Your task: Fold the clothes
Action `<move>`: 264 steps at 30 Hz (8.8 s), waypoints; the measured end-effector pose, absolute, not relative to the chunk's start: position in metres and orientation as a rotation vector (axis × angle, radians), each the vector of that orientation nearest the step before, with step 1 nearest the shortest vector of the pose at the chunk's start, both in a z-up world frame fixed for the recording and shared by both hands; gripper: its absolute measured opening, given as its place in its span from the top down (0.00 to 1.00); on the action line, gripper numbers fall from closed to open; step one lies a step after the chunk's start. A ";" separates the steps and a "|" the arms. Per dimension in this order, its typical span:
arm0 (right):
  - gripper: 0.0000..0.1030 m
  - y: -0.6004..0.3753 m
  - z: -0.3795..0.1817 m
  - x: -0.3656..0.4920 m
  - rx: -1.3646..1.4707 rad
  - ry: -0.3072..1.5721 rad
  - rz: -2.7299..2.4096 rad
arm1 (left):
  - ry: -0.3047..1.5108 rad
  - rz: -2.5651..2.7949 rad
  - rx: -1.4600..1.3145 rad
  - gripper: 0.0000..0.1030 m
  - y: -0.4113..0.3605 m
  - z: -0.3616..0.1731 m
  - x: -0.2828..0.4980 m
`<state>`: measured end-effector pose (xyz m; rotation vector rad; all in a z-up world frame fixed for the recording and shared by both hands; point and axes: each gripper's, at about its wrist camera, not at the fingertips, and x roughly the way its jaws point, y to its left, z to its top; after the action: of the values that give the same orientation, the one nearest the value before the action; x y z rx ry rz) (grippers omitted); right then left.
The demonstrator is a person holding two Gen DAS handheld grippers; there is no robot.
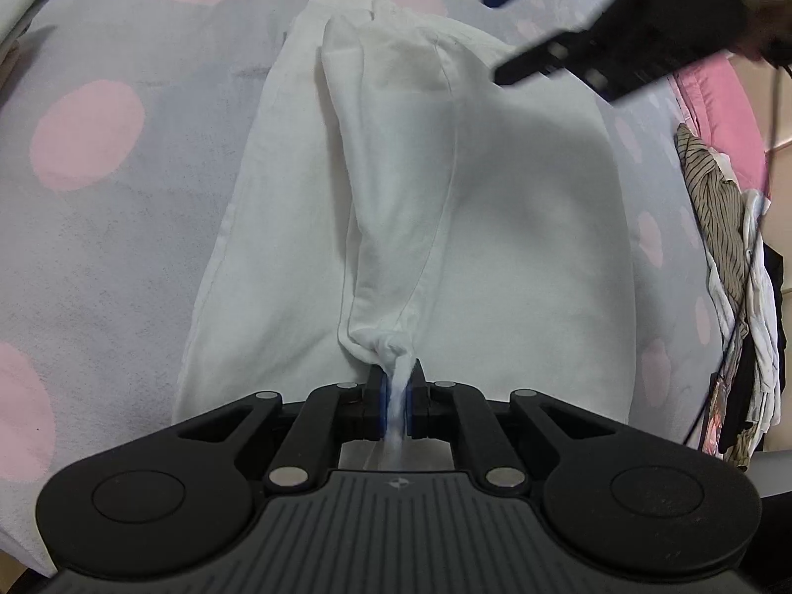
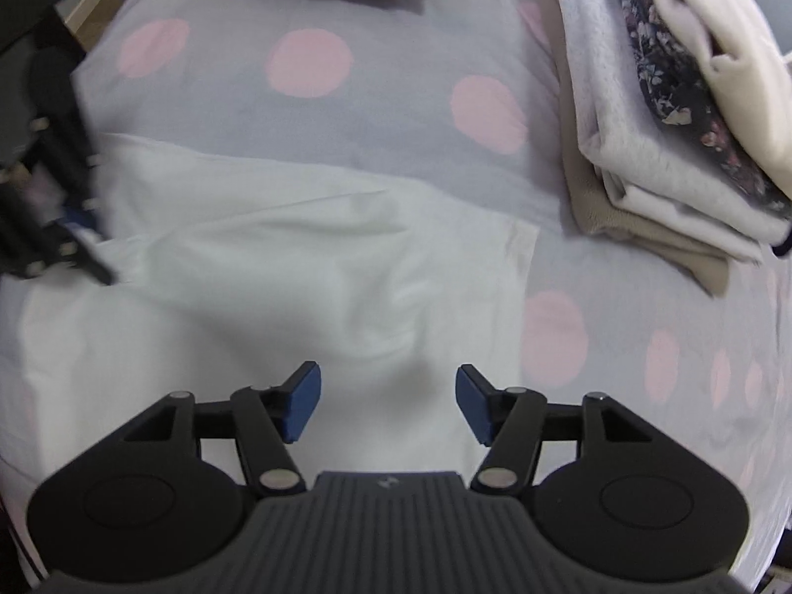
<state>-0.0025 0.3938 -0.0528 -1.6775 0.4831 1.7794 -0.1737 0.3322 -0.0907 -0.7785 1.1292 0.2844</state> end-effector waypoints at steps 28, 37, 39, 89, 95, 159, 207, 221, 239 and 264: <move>0.61 0.403 -0.074 -0.002 -1.605 0.382 1.829 | 1.091 0.346 -0.733 0.95 0.319 -0.079 -0.192; 0.88 0.398 -0.065 -0.006 -1.621 0.405 1.780 | 1.059 0.343 -0.734 0.96 0.317 -0.071 -0.187; 0.88 0.397 -0.057 -0.003 -1.588 0.404 1.764 | 1.036 0.340 -0.730 0.96 0.314 -0.067 -0.190; 0.48 0.145 -0.072 -0.009 -0.432 1.055 1.082 | 0.996 0.426 -0.665 0.53 0.355 -0.075 -0.237; 0.48 0.094 -0.103 -0.035 -0.170 1.153 0.956 | 1.020 0.420 -0.639 0.52 0.348 -0.090 -0.239; 0.58 0.018 -0.059 -0.085 -0.335 1.185 1.004 | 1.118 0.262 -0.562 0.53 0.299 -0.035 -0.264; 0.89 0.146 -0.096 0.053 -0.013 1.027 1.104 | 0.765 0.210 -0.643 0.90 0.389 -0.092 -0.177; 0.90 0.187 -0.002 0.007 -0.014 0.826 1.295 | 0.609 0.386 -0.528 0.90 0.379 0.000 -0.256; 0.91 0.415 0.119 -0.078 -0.153 0.601 1.719 | 0.285 0.752 -0.583 0.91 0.455 0.086 -0.377; 0.91 0.705 0.022 -0.259 -0.658 0.698 1.998 | 0.403 1.099 -0.899 0.90 0.596 -0.001 -0.460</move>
<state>-0.2586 0.7051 0.0221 -0.6583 0.6978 1.9981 -0.4598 0.5957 -0.0015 -0.8993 0.4033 1.0988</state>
